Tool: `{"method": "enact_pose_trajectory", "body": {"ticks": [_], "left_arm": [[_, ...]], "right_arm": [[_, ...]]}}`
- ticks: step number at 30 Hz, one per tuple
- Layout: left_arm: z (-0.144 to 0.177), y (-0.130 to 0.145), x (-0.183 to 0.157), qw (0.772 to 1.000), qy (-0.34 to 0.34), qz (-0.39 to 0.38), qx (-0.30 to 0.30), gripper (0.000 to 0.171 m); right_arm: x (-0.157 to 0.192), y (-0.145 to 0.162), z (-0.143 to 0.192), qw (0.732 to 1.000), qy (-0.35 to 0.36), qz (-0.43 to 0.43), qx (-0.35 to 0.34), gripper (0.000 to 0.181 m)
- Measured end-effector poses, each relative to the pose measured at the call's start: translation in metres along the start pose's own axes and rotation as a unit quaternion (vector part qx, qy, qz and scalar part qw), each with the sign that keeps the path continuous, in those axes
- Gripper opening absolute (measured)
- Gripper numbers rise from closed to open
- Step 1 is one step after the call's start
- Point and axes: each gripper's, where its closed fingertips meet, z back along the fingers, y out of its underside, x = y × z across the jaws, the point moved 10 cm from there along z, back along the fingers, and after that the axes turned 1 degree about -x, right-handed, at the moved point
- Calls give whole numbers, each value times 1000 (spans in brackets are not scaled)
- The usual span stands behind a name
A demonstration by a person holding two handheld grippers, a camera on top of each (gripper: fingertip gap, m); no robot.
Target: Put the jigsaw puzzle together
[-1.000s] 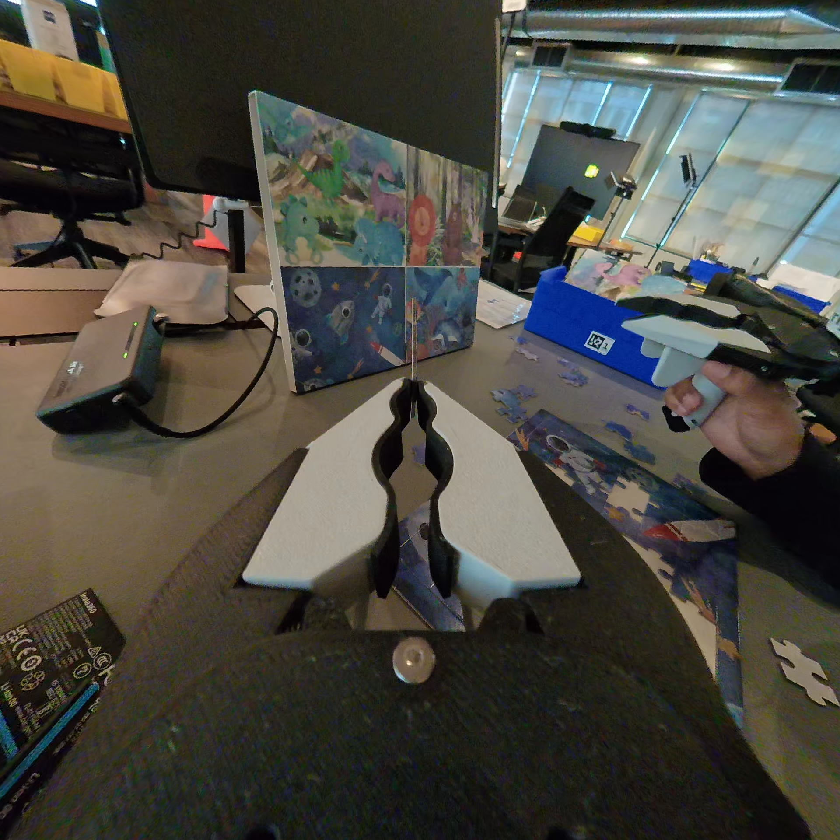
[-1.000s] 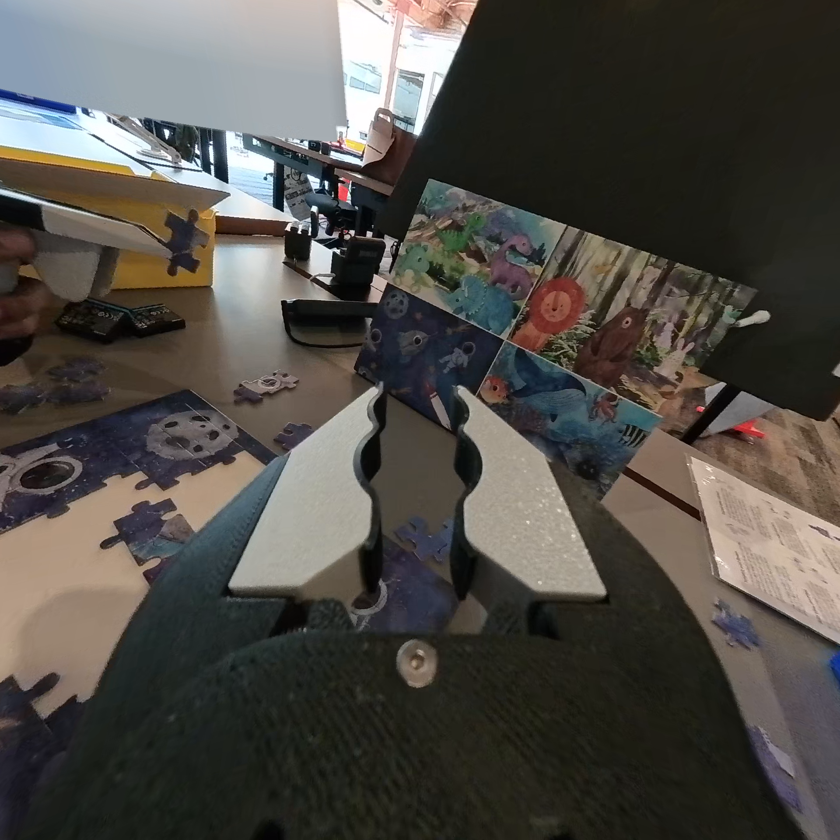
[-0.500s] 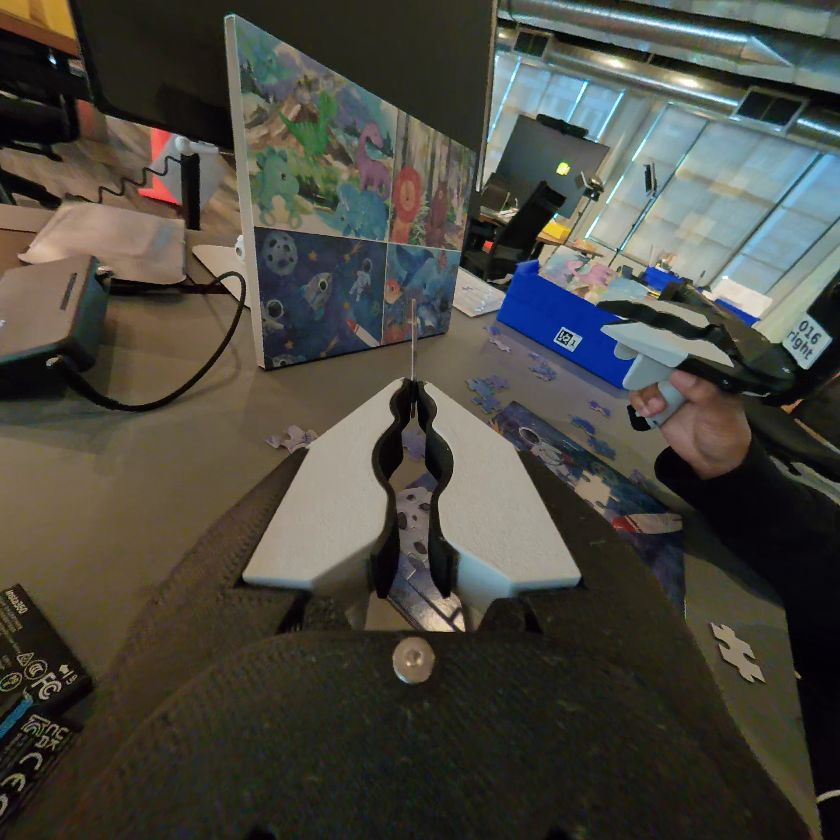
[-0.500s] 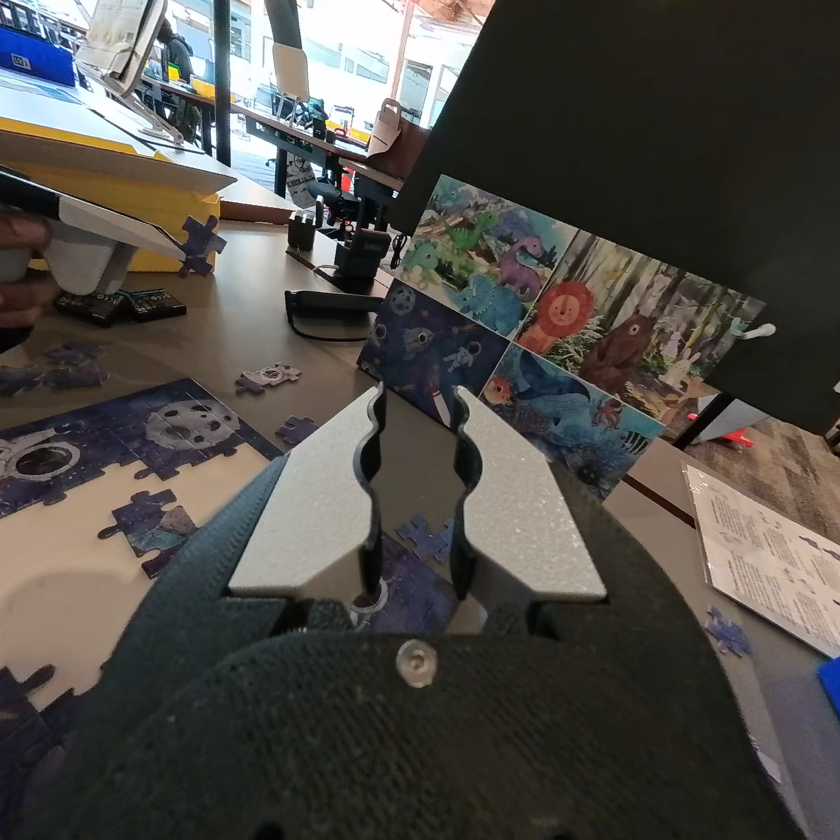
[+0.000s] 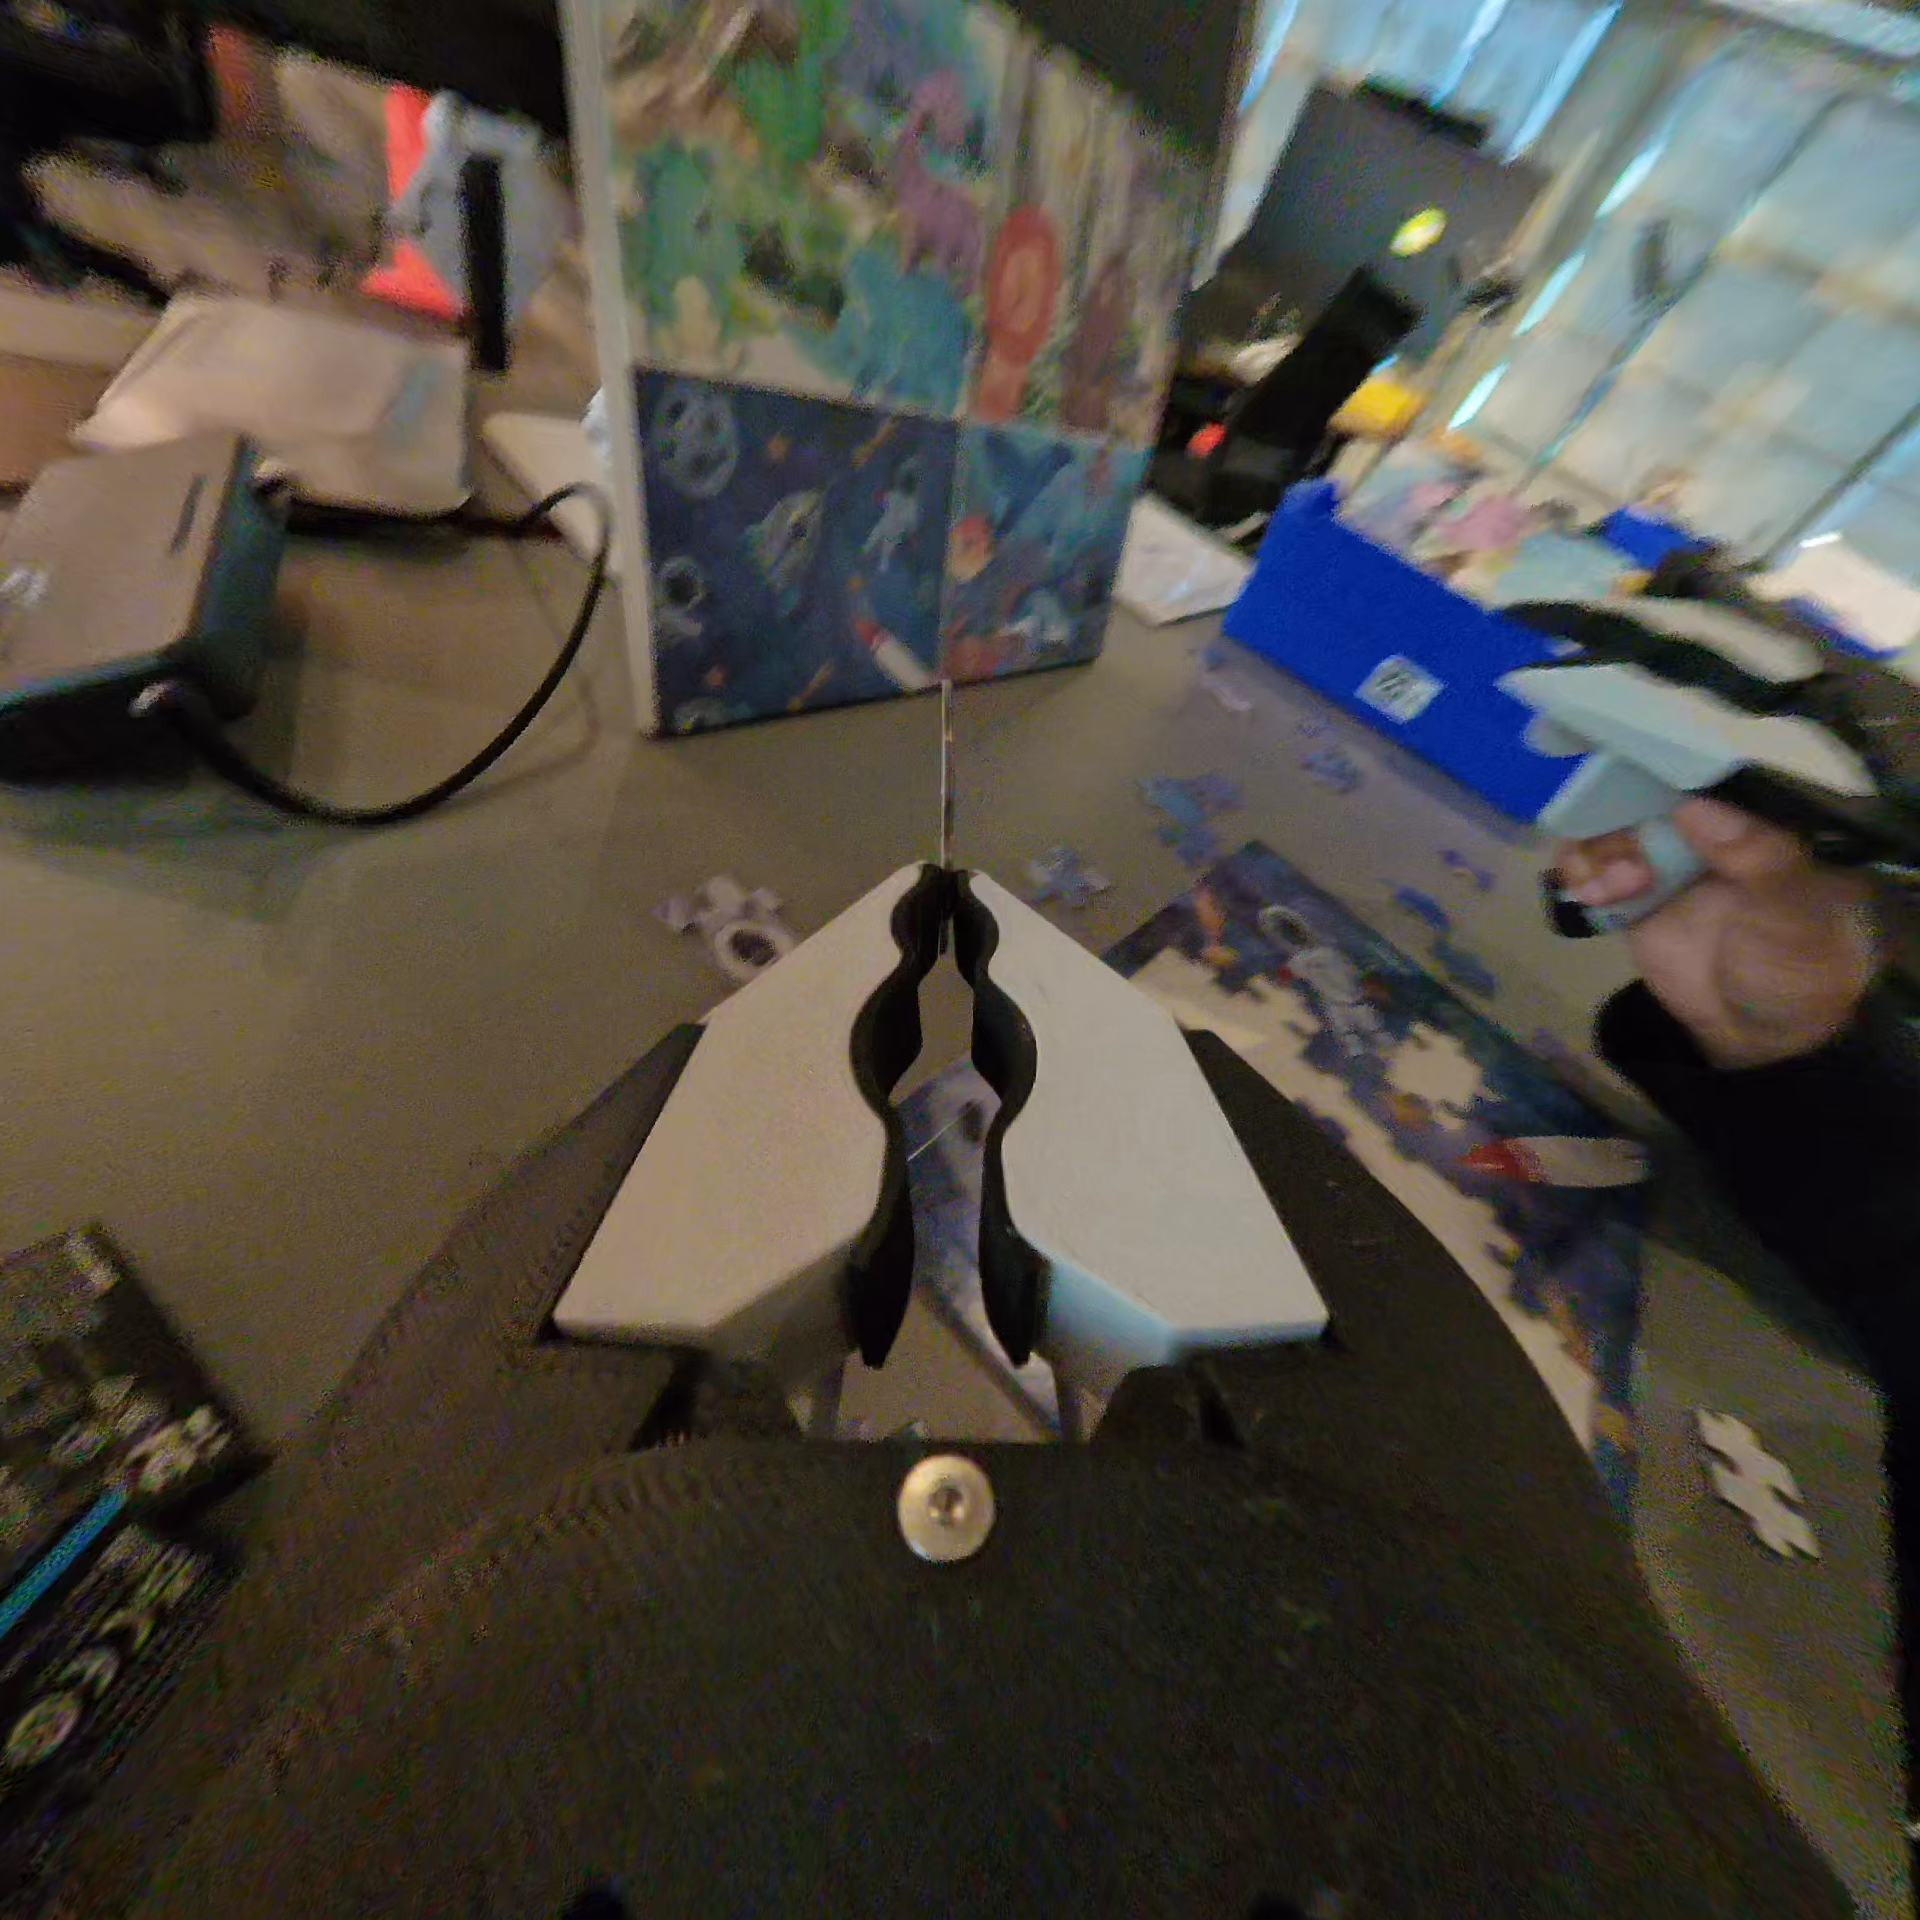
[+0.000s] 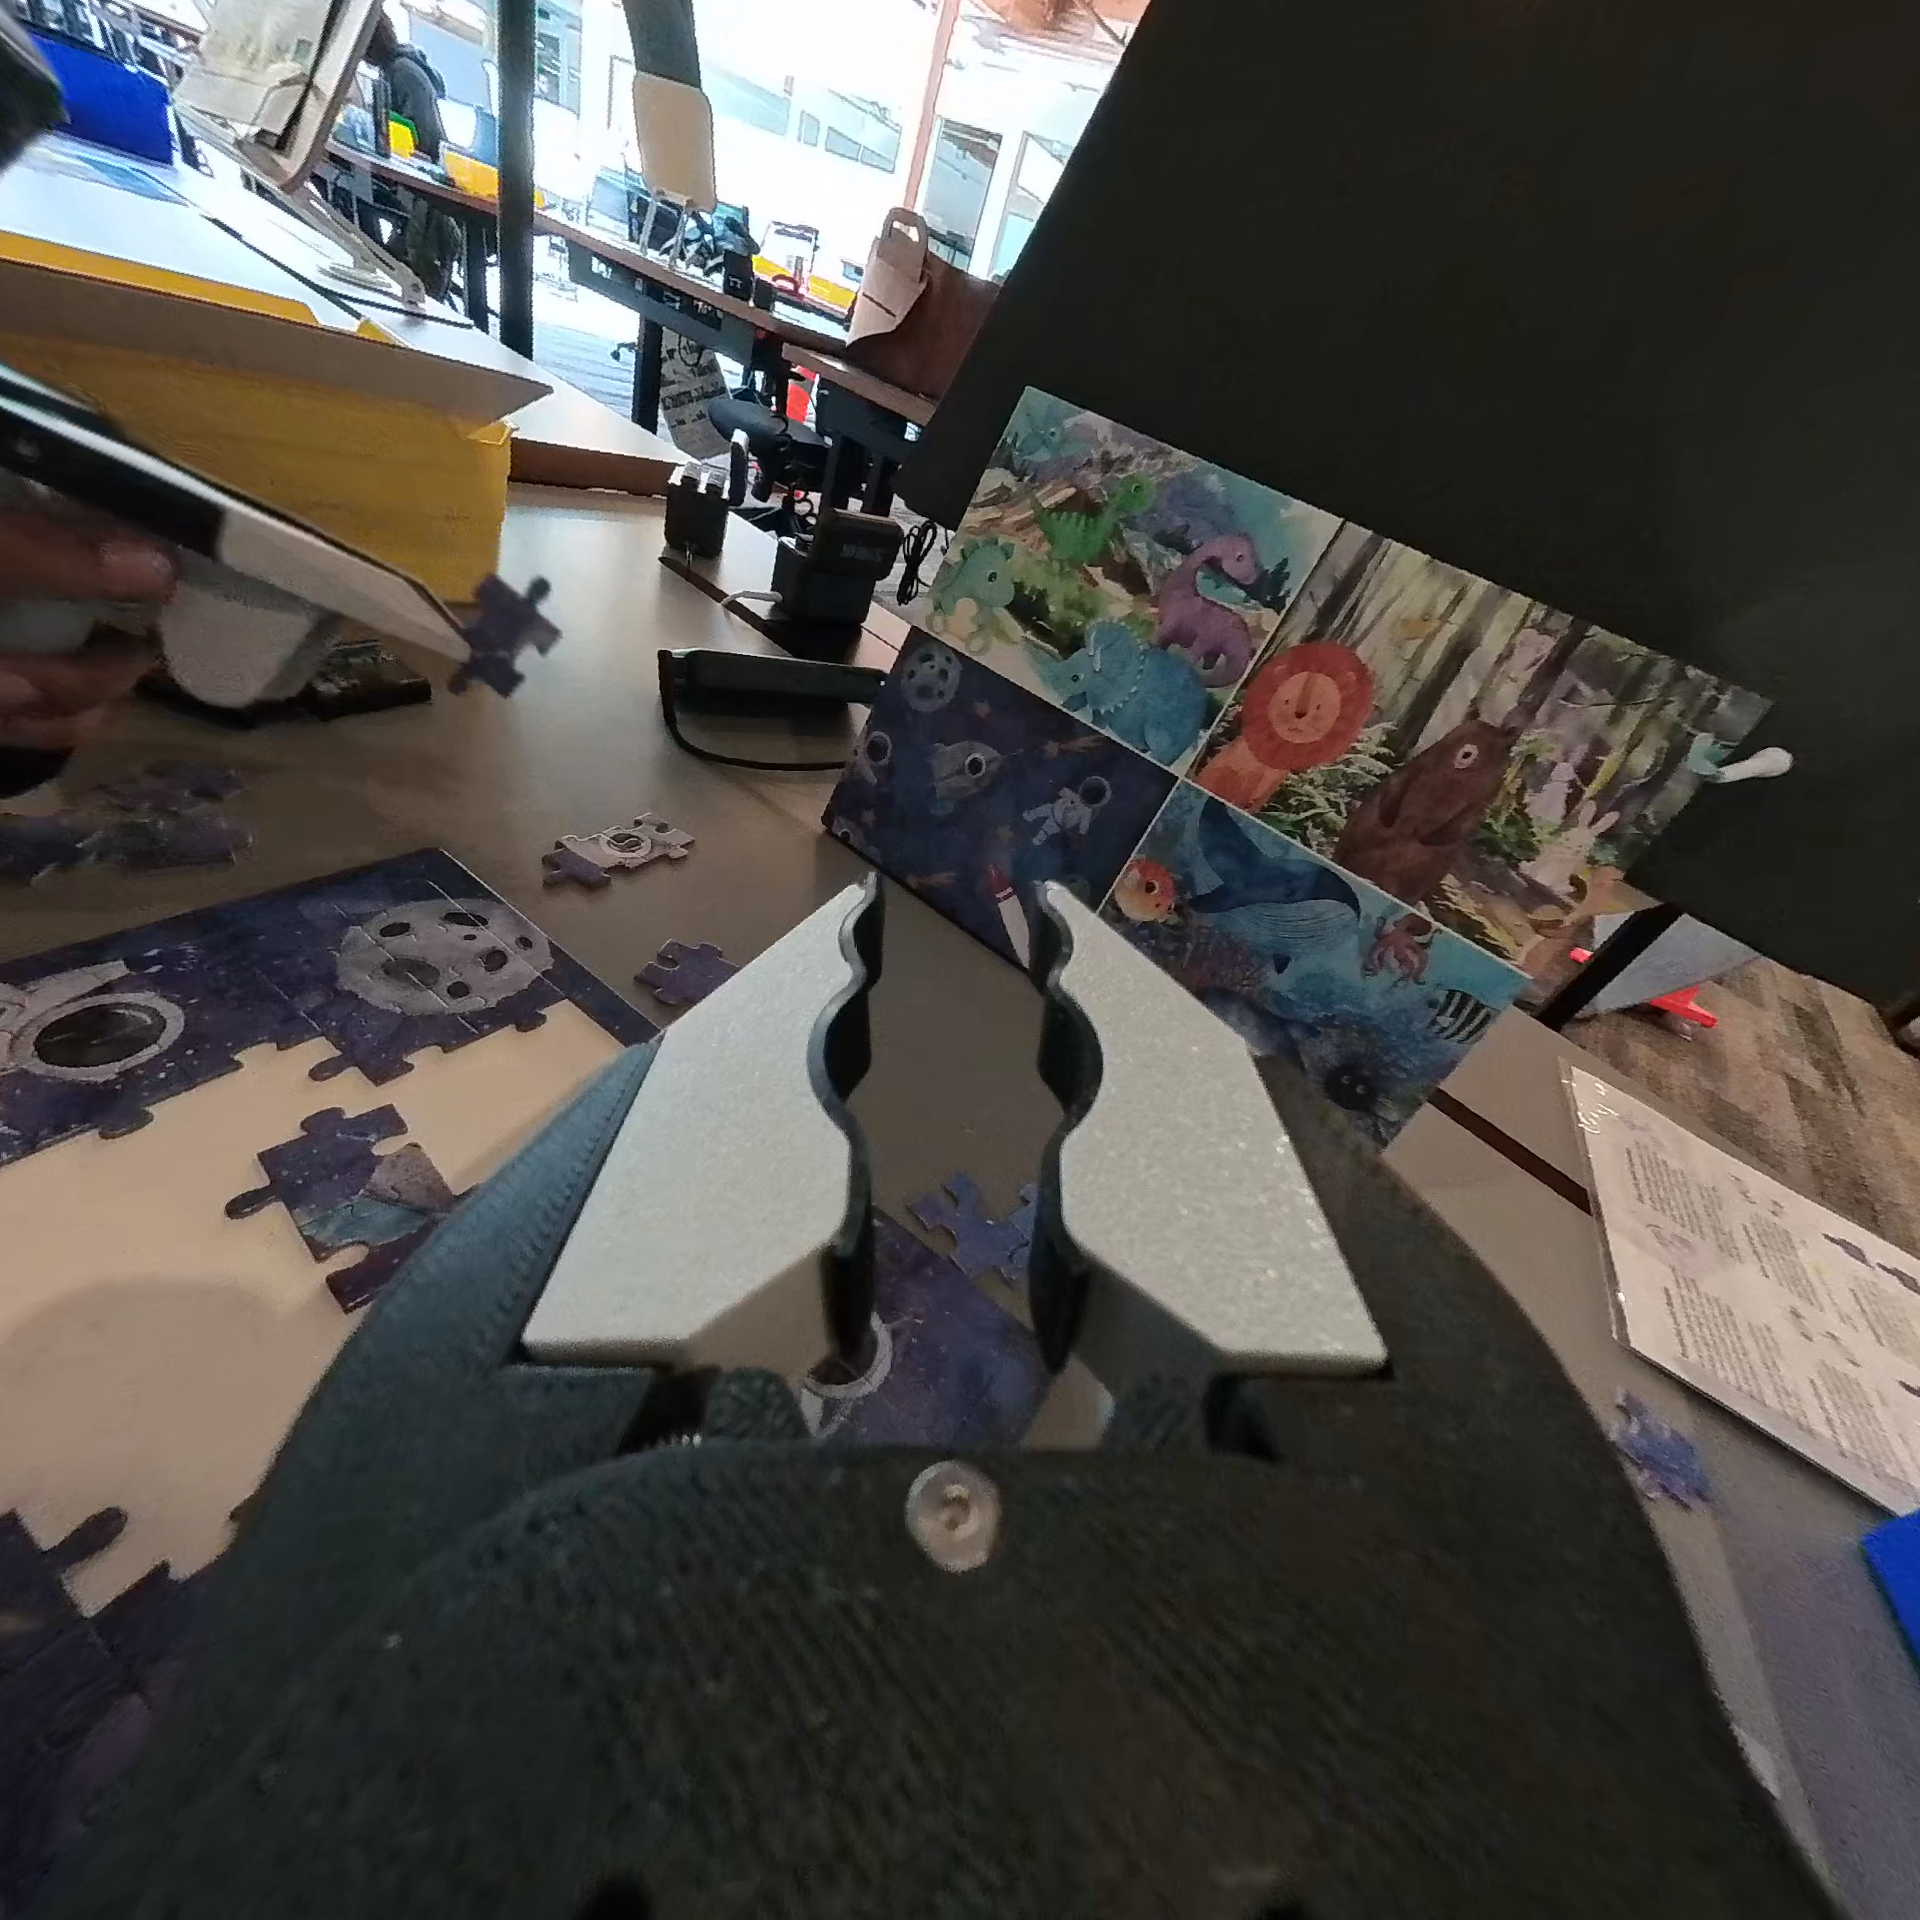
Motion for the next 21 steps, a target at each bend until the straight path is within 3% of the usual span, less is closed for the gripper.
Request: {"method": "enact_pose_trajectory", "body": {"ticks": [2, 5, 12, 21], "left_arm": [[-7, 9, 10, 996, -63, 5, 57, 0], [-18, 21, 18, 987, -83, 36, 131, 0], [-16, 25, 36, 978, -109, 100, 148, 1], [-18, 29, 40, 973, -105, 114, 172, 6]], "right_arm": [[1, 0, 0, 1000, -2, 2, 1, 27], [5, -3, 0, 1000, -6, 11, -1, 27], [16, -3, -5, 999, -12, 43, 11, 27], [20, -4, -6, 999, -13, 49, 11, 27]]}}
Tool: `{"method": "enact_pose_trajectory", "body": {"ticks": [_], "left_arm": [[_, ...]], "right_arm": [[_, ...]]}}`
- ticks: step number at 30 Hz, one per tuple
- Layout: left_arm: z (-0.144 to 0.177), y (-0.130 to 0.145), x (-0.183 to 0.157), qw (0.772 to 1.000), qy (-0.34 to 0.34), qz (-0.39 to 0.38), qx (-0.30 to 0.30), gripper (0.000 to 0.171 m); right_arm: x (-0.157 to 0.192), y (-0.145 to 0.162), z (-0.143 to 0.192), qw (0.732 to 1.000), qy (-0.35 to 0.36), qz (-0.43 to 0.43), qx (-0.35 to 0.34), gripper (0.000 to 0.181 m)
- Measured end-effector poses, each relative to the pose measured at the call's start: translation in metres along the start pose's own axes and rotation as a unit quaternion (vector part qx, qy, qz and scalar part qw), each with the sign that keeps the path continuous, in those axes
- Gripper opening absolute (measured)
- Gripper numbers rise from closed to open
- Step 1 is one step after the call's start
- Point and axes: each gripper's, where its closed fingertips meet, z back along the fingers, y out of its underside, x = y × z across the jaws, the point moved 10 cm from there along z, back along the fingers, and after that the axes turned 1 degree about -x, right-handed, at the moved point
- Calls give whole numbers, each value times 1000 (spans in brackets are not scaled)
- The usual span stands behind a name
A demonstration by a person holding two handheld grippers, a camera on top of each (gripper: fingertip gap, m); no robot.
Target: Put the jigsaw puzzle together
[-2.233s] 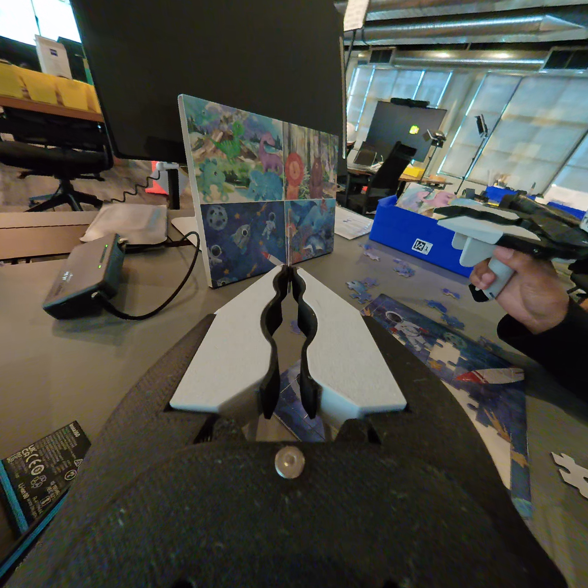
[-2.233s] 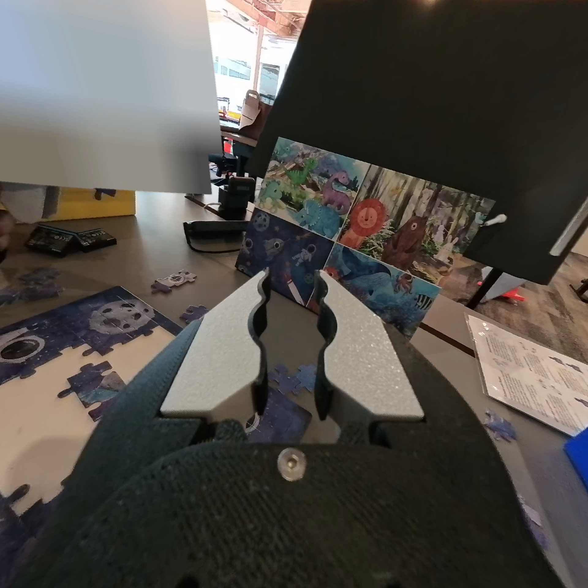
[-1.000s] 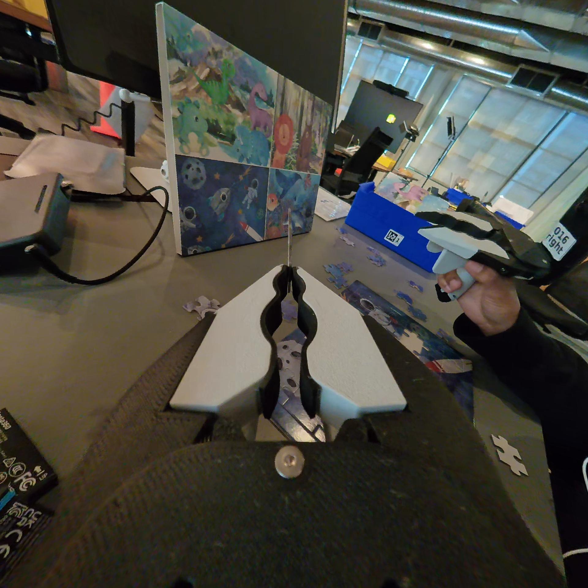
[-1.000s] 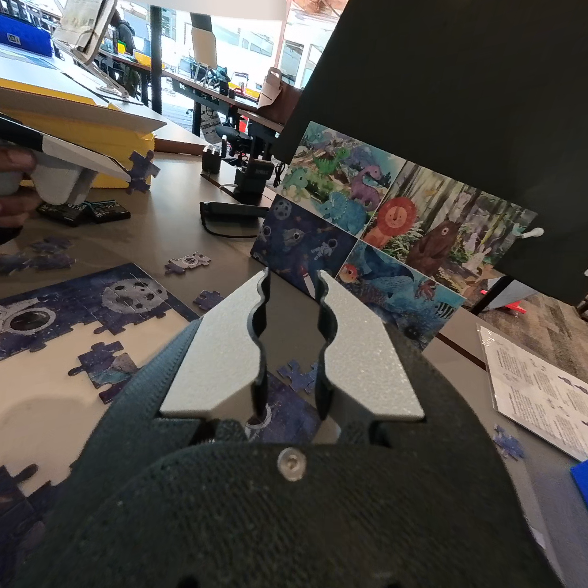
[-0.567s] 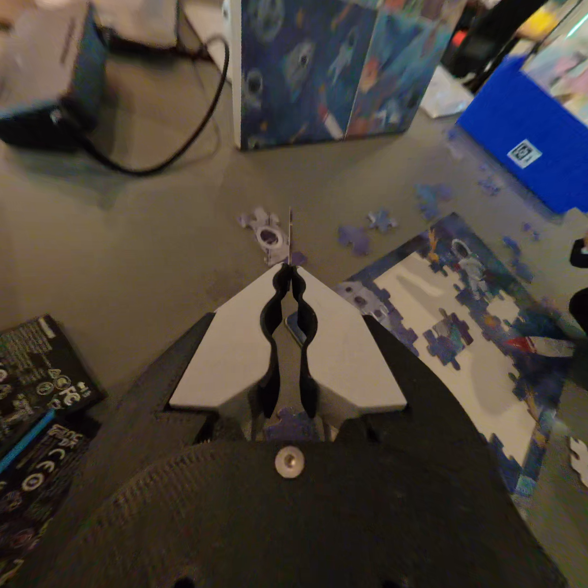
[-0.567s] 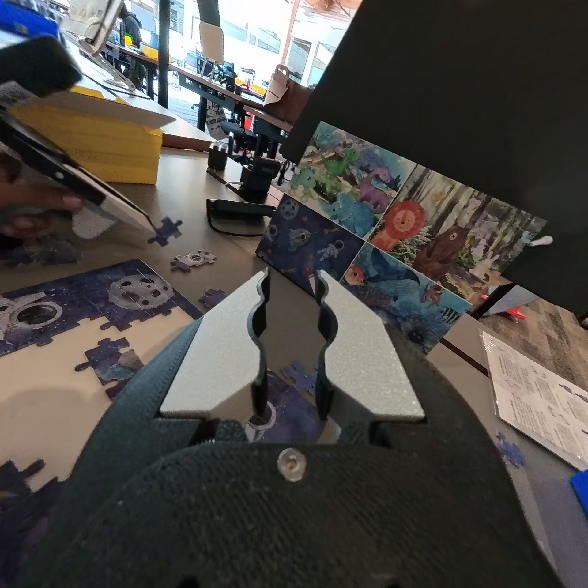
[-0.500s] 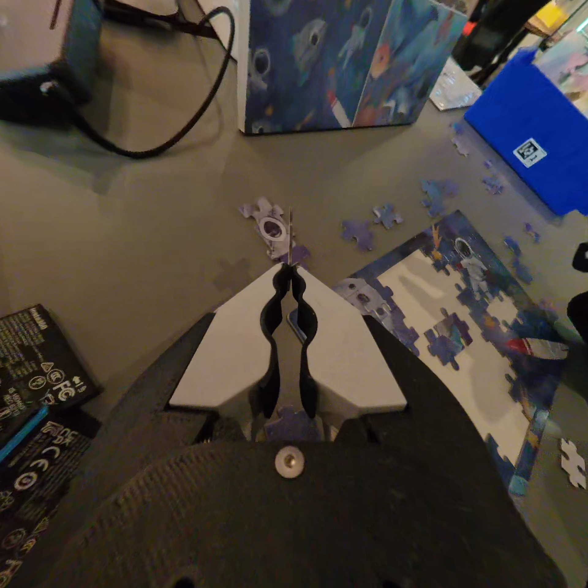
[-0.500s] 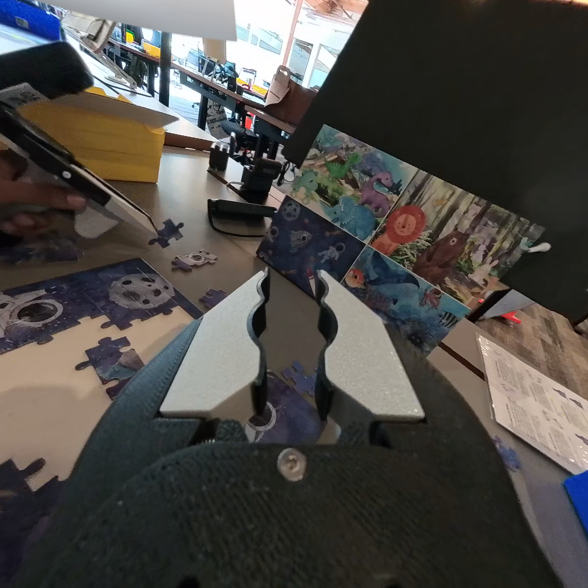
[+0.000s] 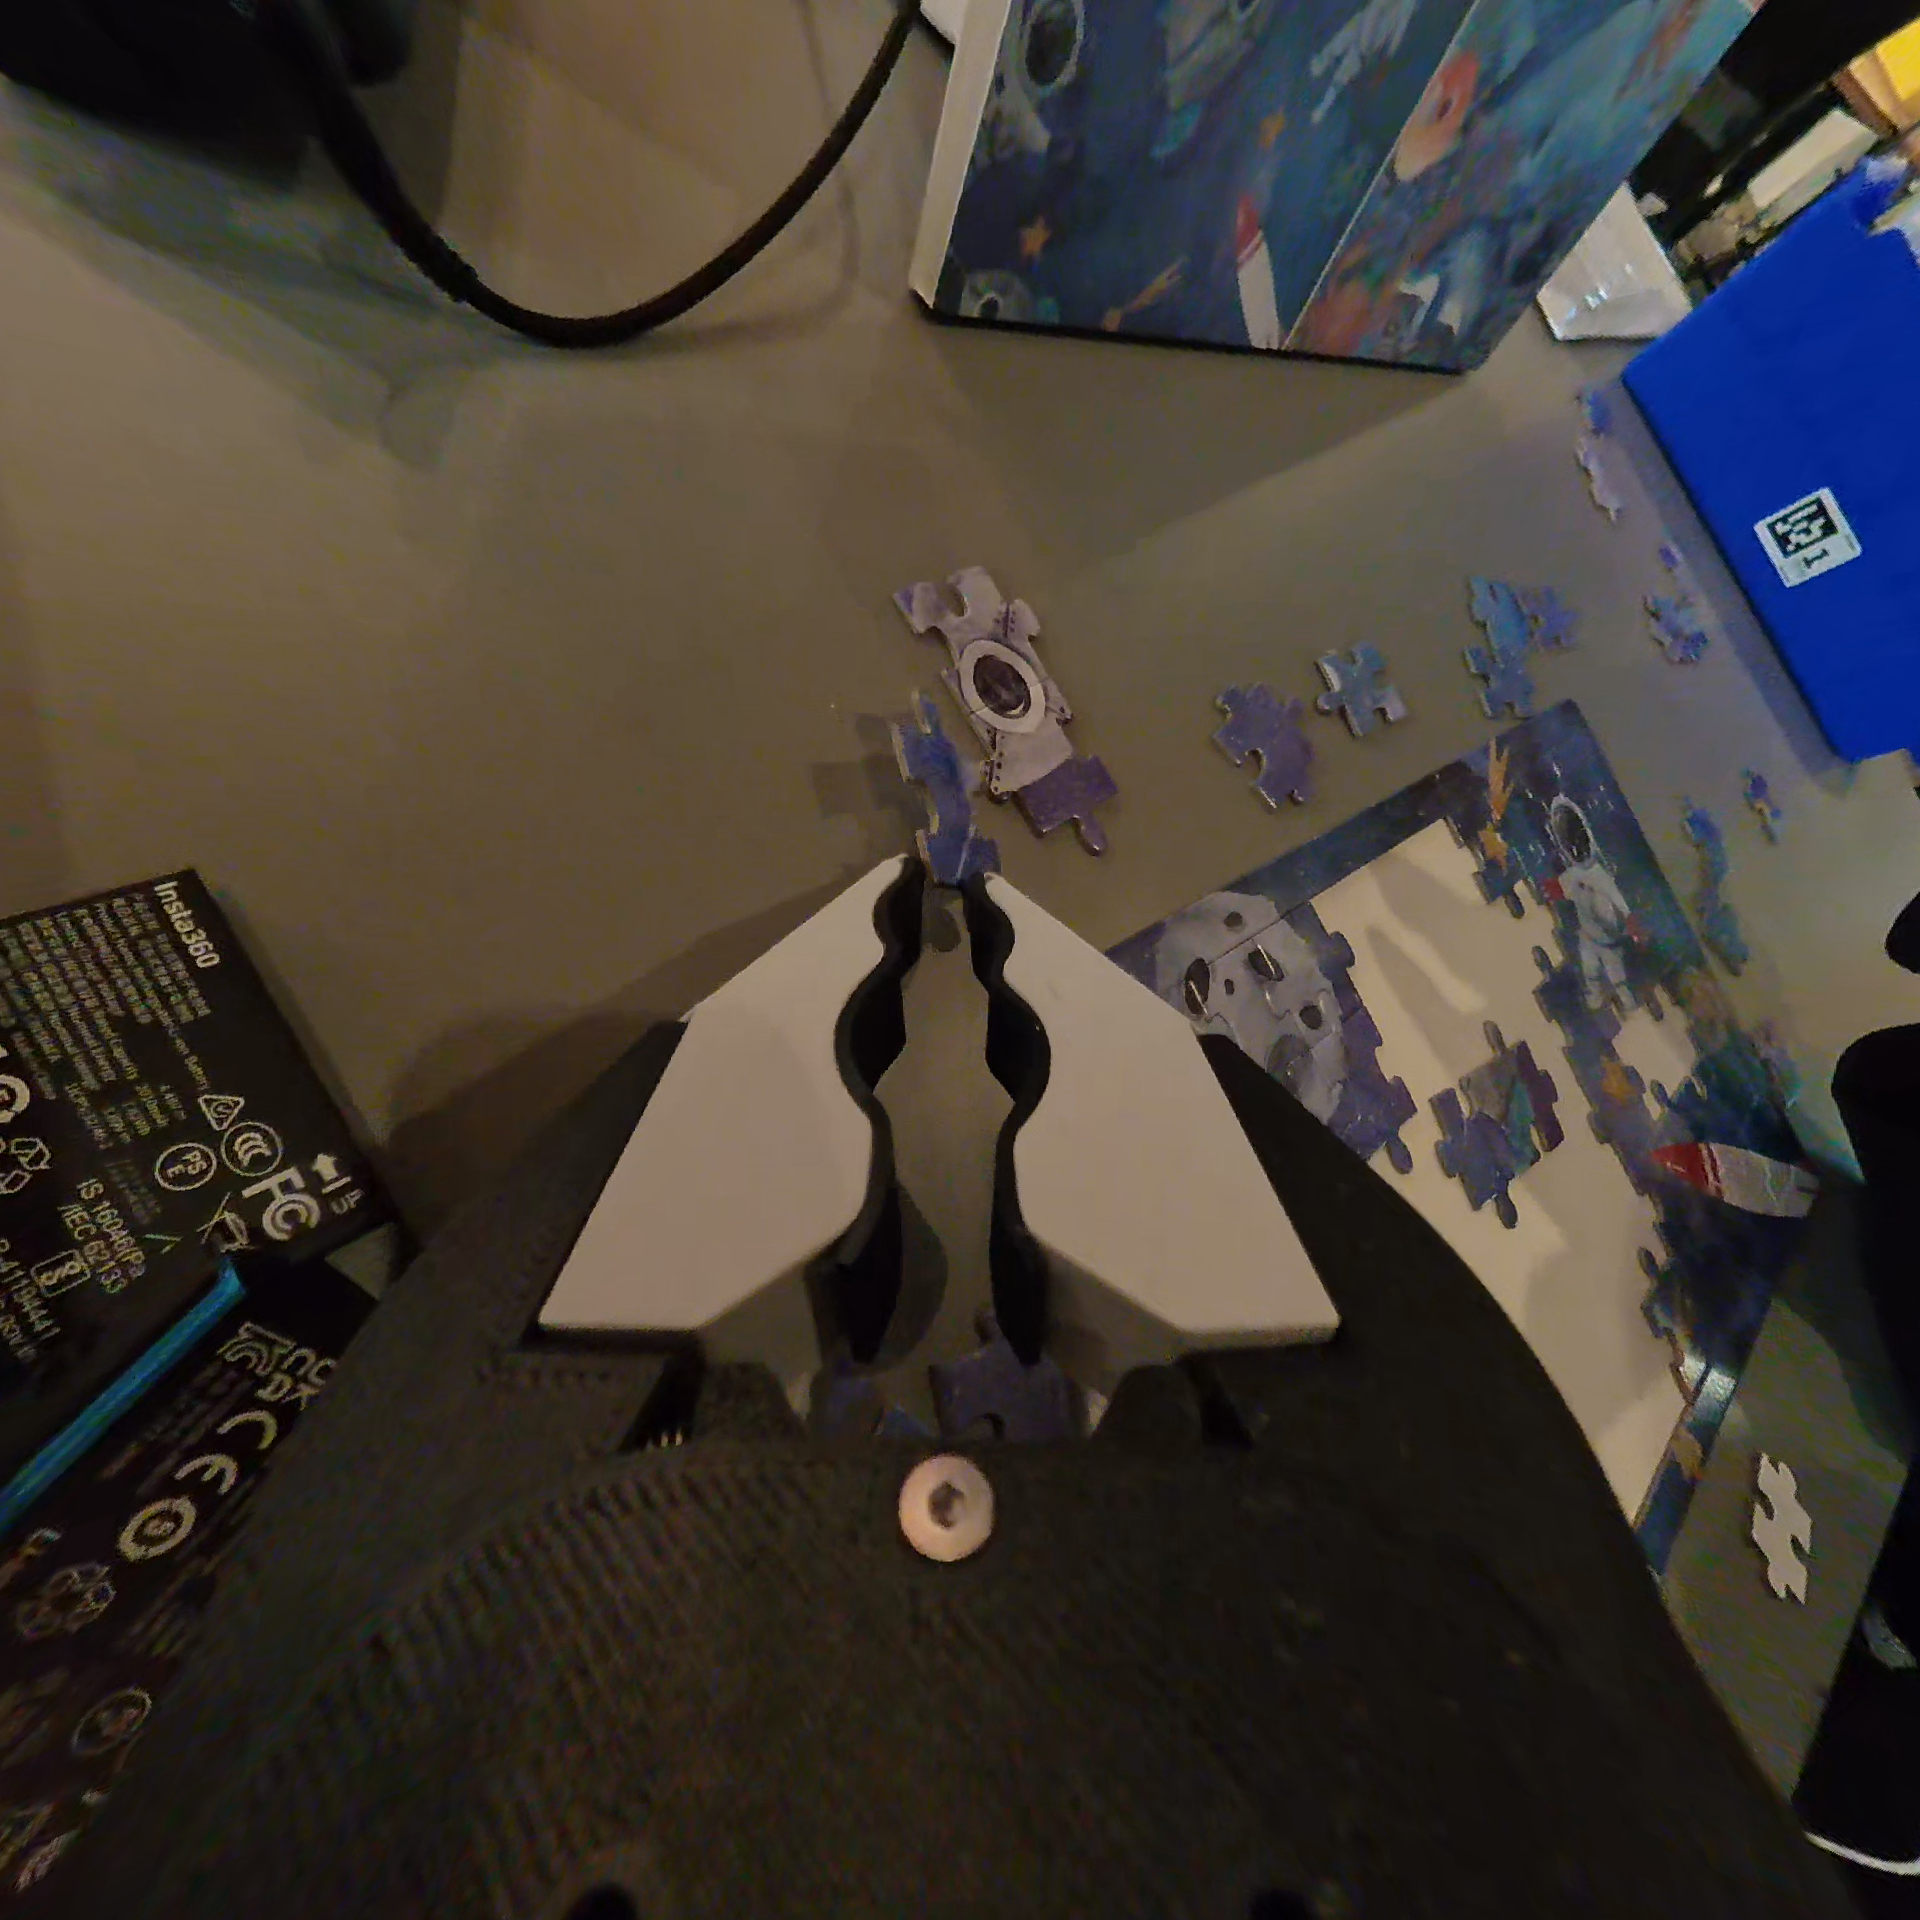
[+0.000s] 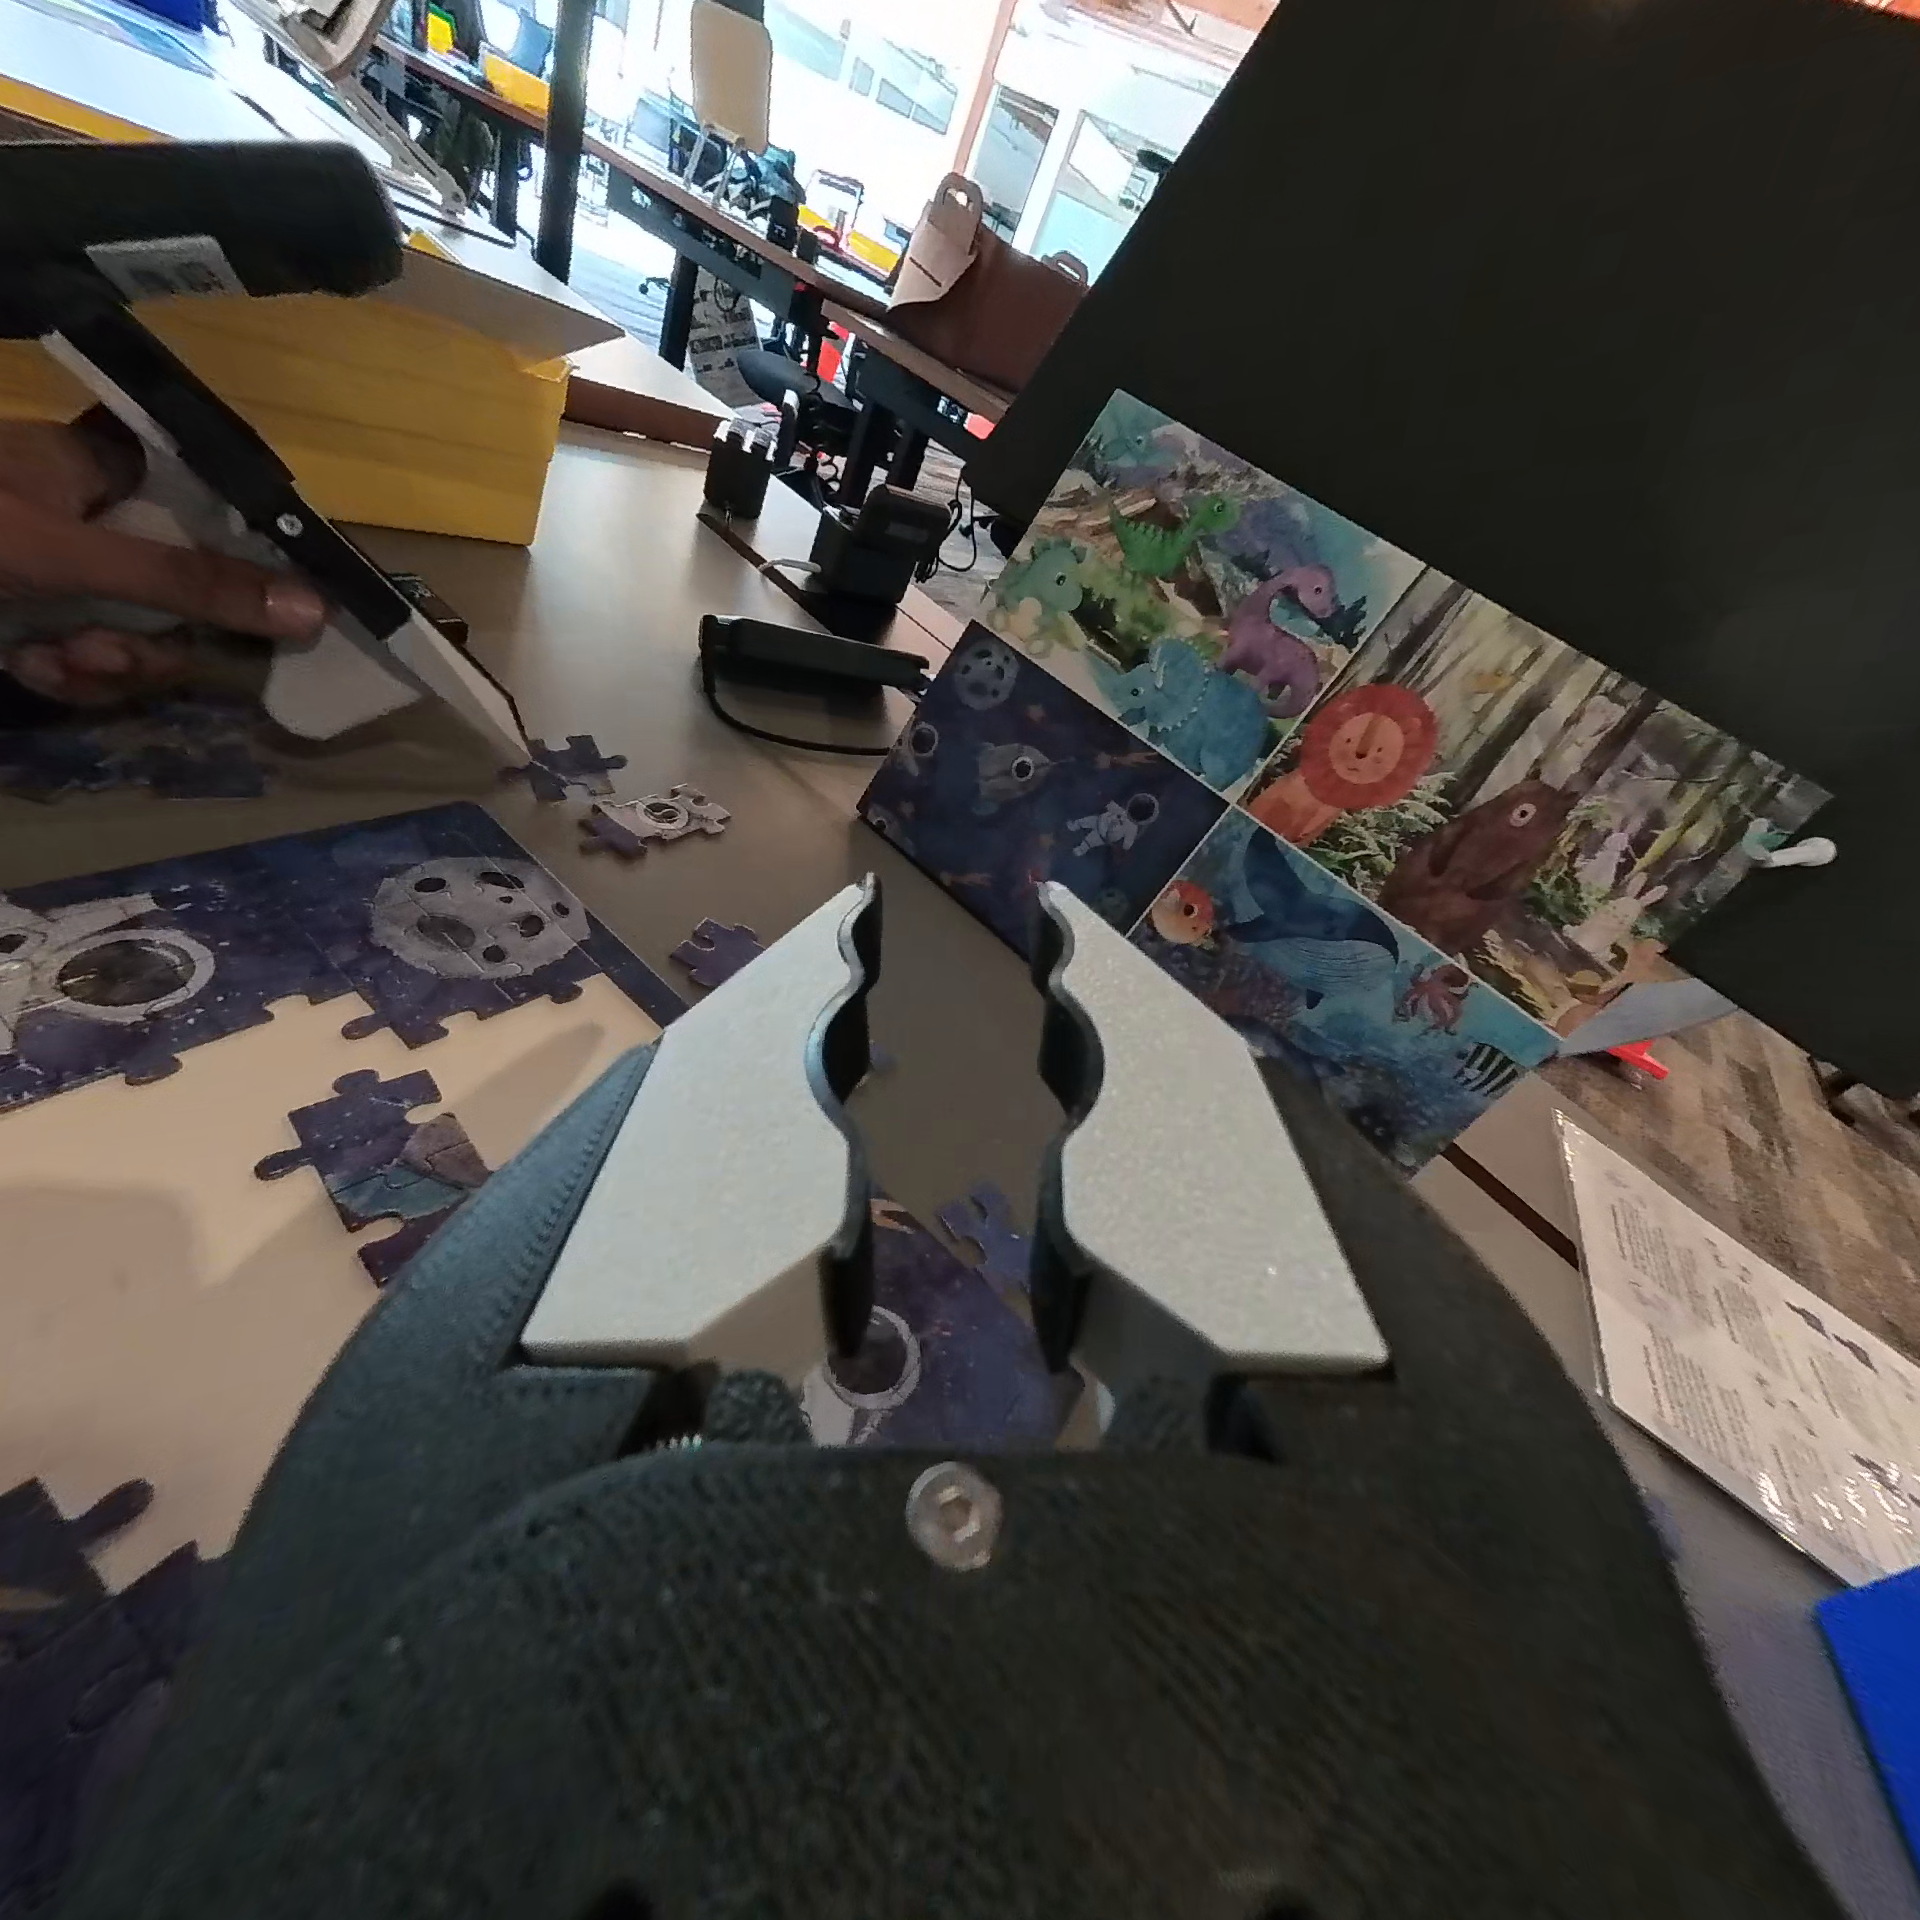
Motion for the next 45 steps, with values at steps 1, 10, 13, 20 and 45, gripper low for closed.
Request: {"method": "enact_pose_trajectory", "body": {"ticks": [1, 10, 13, 20, 45], "left_arm": [[-1, 0, 0, 1000, 0, -1, 3, 6], [-4, 1, -3, 1000, 7, -17, 24, 6], [-5, -1, -3, 1000, -3, -17, 18, 6], [-8, -3, -2, 1000, -1, -16, 20, 8], [-2, -8, -15, 995, -18, -93, -7, 22]], "right_arm": [[0, 0, 0, 1000, -1, -1, 0, 27], [2, -2, 1, 1000, 0, 8, -2, 27], [3, -3, 0, 1000, -2, 10, -2, 27], [5, -2, -1, 1000, -4, 14, 1, 27], [6, -2, -1, 1000, -1, 28, 6, 27]]}}
